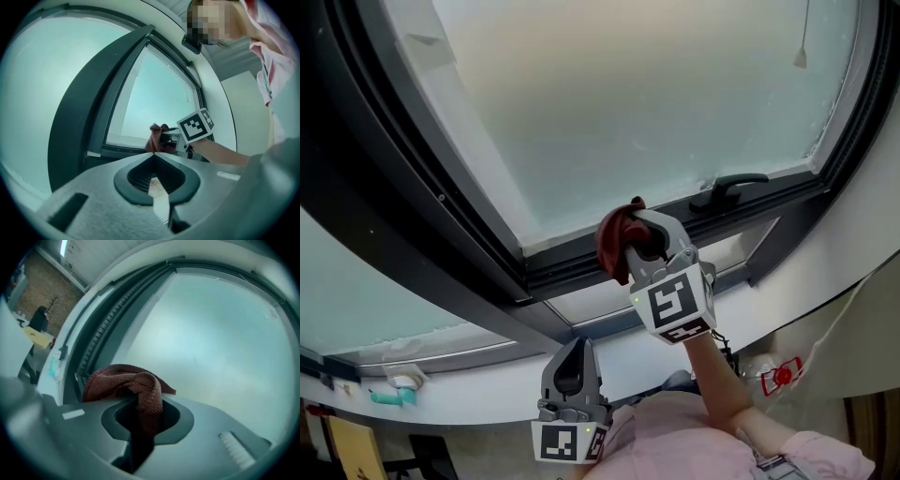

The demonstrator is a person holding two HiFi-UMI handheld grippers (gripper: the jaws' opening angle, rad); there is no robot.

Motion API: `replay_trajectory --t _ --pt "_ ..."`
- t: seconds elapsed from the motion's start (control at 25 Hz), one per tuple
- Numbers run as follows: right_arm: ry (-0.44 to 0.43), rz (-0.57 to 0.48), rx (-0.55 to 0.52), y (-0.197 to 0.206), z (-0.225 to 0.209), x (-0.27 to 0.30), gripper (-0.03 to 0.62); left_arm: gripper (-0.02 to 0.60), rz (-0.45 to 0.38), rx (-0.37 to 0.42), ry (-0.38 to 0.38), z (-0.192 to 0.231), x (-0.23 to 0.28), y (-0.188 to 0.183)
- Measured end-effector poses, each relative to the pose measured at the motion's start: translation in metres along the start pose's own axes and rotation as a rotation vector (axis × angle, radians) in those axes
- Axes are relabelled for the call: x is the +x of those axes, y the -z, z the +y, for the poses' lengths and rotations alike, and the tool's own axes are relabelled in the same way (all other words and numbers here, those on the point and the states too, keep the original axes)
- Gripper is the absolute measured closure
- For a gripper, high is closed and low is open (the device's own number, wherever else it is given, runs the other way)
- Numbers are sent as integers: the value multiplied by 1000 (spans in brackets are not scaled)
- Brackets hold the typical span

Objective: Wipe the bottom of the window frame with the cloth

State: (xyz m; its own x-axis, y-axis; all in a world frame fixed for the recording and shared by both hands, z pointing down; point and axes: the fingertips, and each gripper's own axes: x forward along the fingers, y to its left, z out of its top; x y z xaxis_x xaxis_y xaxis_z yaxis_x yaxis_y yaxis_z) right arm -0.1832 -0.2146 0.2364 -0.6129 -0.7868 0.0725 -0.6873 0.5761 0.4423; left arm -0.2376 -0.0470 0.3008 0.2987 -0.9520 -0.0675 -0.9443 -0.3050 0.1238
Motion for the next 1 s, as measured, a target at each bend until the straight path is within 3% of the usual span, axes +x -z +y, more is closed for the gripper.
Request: replay_trajectory --t 0.12,0.32,0.68,1.0 --pt "-148 -53 -54 -29 61 19 537 581 -4 7 -18 4 -8 -3" --pt "-286 -34 -167 -38 137 34 537 581 -18 16 -68 13 -24 -8" --pt "-265 -23 -331 -33 162 52 543 581 -16 5 -118 26 -32 -10" --pt "-231 -20 -268 -33 159 56 539 581 -17 2 -104 27 -29 -10"
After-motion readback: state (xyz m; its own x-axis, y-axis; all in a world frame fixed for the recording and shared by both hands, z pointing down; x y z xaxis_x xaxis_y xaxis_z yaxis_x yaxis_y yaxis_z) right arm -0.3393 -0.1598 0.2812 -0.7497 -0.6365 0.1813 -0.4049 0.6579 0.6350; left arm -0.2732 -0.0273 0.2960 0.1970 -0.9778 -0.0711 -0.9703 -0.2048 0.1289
